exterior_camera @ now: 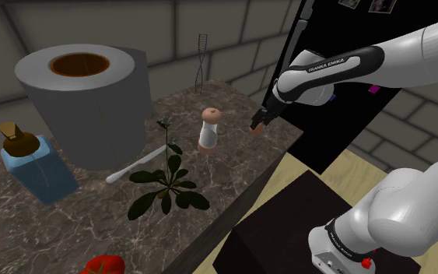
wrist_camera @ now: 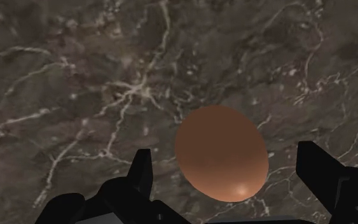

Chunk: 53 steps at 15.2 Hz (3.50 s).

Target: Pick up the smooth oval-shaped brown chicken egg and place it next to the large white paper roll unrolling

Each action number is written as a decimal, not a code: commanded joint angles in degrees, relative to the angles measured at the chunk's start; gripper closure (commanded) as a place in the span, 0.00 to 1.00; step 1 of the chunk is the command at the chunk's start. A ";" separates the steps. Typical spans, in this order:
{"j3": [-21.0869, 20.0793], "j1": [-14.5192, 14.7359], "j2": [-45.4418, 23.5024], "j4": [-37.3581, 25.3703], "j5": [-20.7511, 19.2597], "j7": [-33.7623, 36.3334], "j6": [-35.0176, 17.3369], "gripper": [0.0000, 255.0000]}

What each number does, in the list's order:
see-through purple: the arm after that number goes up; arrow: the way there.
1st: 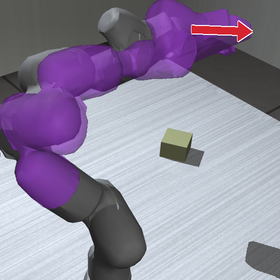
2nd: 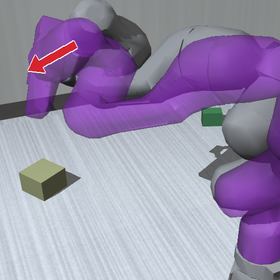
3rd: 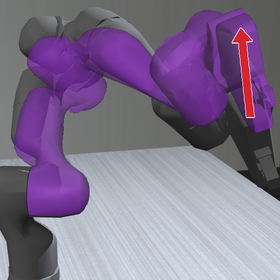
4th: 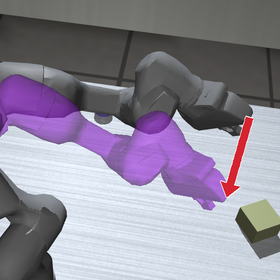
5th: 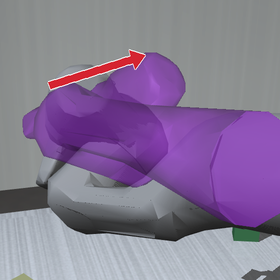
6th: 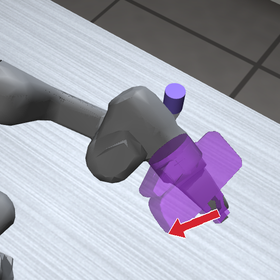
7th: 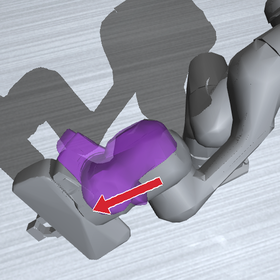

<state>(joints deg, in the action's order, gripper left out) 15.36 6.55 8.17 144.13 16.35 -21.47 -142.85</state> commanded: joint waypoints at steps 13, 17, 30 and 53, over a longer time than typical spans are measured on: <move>-0.14 -0.26 1.18 -0.51 -1.02 0.98 1.55 1.00; -0.45 -0.74 3.38 -1.70 -2.76 2.70 4.71 1.00; -1.42 -1.80 8.80 -7.09 -6.30 6.76 15.03 1.00; -2.41 -2.23 12.46 -21.54 -8.55 10.97 32.72 1.00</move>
<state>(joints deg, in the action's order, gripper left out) 12.95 4.35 20.48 123.20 7.87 -10.60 -110.90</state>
